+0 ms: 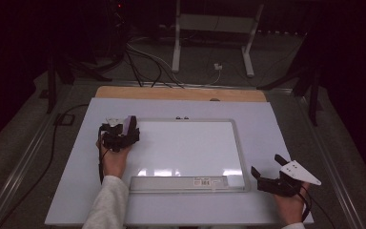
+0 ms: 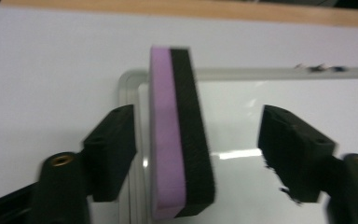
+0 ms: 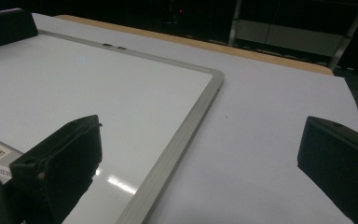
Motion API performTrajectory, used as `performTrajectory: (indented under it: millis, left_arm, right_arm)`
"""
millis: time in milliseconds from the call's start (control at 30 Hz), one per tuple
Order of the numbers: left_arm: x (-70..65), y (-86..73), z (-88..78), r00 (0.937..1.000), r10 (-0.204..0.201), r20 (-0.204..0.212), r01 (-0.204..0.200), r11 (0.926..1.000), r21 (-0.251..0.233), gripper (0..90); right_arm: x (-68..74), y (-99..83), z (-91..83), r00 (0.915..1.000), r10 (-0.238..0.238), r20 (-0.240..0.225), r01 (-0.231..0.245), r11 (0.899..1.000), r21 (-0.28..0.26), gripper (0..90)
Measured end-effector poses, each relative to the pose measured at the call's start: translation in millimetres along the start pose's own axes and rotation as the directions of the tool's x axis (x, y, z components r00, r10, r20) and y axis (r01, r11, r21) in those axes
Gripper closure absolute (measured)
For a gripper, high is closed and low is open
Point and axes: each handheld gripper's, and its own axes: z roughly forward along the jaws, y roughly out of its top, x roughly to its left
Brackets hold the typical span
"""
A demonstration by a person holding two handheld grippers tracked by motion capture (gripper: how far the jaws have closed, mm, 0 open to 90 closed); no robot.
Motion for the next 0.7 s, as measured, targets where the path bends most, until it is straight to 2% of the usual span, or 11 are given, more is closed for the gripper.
performTrajectory:
  millis: [100, 167, 300, 367, 400, 467, 533, 633, 700]
  left_arm:
    - [1.2, 2.3, -15.2, 0.9984, 0.026, 0.05, -0.023, 0.998, -0.058, 20.8]
    - [2.7, 3.6, -27.6, 0.9957, 0.045, 0.082, -0.036, 0.9939, -0.104, 19.0]
    - [5.3, 2.7, -53.5, 0.9829, 0.131, 0.129, -0.109, 0.9797, -0.168, 13.1]
    - [7.9, 0.1, -65.5, 0.9784, 0.155, 0.137, -0.128, 0.9737, -0.188, 9.1]
    - [9.9, -2.1, -70.9, 0.974, 0.17, 0.15, -0.139, 0.9697, -0.201, 7.4]
    - [14.2, -6.9, -80.4, 0.9674, 0.2, 0.155, -0.166, 0.9637, -0.21, 2.3]
    - [17.6, -13.5, -88.7, 0.9619, 0.225, 0.155, -0.186, 0.9546, -0.233, 1.6]
    - [21.5, -24.3, -98.5, 0.9567, 0.253, 0.144, -0.212, 0.9452, -0.248, 1.4]
    - [24.2, -32.6, -104.3, 0.9573, 0.255, 0.136, -0.213, 0.9411, -0.262, 1.2]
  right_arm:
    - [0.6, 0.0, 0.3, 1.0, -0.001, -0.001, 0.001, 1.0, 0.001, 0.0]
    - [0.9, 0.1, 0.6, 1.0, 0.0, -0.001, 0.0, 1.0, 0.002, 0.0]
    - [1.9, 0.3, 0.3, 1.0, -0.002, -0.005, 0.002, 1.0, 0.0, 0.0]
    - [2.0, 0.3, 0.3, 1.0, -0.002, -0.006, 0.002, 1.0, 0.0, 0.0]
    - [2.1, 0.2, 0.5, 1.0, 0.0, -0.007, 0.0, 1.0, 0.001, 0.0]
    - [2.9, 0.5, 0.8, 1.0, 0.001, -0.01, -0.001, 1.0, -0.001, 0.0]
    - [4.4, 1.0, 0.9, 0.9999, -0.002, -0.016, 0.001, 1.0, -0.003, 0.0]
    - [7.6, 1.6, 1.7, 0.9997, -0.003, -0.025, 0.003, 1.0, -0.005, 0.0]
    - [8.8, 2.1, 1.9, 0.9994, 0.003, -0.034, -0.003, 1.0, -0.011, 0.0]
